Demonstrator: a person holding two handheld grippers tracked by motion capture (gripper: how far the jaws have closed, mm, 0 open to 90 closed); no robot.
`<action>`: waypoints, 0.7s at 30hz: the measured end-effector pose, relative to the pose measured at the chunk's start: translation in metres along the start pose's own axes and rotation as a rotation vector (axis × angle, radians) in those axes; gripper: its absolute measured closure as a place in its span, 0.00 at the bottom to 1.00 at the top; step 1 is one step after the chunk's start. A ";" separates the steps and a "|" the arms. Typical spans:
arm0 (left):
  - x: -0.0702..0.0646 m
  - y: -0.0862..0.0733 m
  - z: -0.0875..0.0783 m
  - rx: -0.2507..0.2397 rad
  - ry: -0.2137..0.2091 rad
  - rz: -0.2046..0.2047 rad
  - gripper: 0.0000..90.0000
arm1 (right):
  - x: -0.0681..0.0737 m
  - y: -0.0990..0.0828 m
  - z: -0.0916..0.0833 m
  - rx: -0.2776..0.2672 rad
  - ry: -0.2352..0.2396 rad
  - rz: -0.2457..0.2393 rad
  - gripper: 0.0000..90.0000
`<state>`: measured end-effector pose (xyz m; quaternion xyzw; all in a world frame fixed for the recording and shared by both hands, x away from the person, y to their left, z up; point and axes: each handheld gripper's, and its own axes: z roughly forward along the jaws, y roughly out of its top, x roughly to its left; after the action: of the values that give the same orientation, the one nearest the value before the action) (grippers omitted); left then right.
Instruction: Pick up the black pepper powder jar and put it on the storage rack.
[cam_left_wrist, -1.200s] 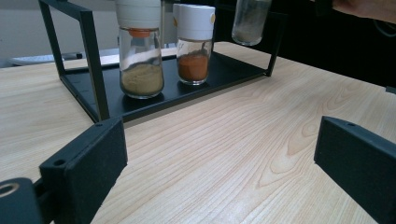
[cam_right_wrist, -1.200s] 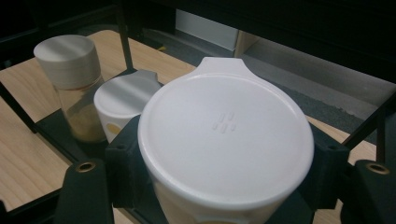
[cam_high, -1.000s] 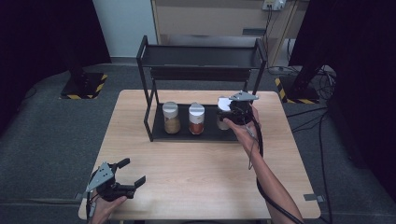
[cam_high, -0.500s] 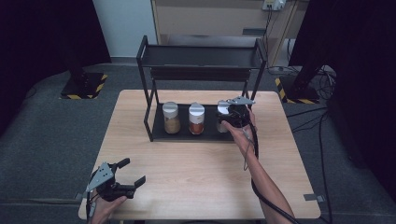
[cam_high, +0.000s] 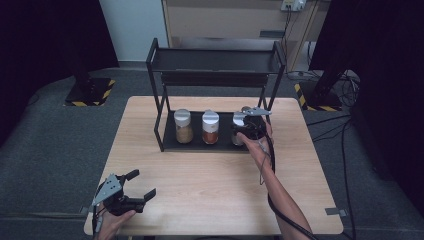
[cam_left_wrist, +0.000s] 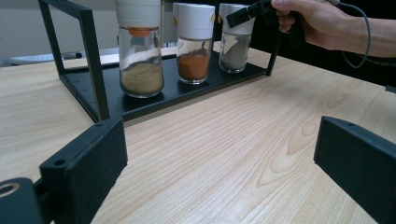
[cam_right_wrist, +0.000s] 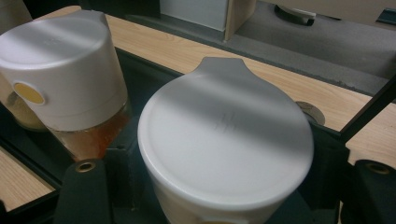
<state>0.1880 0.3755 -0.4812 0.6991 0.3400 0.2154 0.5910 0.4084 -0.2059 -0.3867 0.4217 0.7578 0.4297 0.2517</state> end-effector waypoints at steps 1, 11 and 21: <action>0.000 0.000 0.000 0.000 0.000 0.000 0.02 | -0.001 -0.001 0.000 0.000 0.001 0.003 0.35; 0.000 0.000 0.000 0.001 0.000 0.001 0.02 | -0.002 -0.005 0.001 -0.007 0.005 0.016 0.34; 0.000 0.000 0.000 0.001 0.000 0.002 0.02 | -0.002 -0.010 0.000 -0.020 0.002 0.017 0.34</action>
<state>0.1877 0.3752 -0.4808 0.6997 0.3394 0.2159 0.5905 0.4053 -0.2097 -0.3951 0.4252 0.7501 0.4398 0.2513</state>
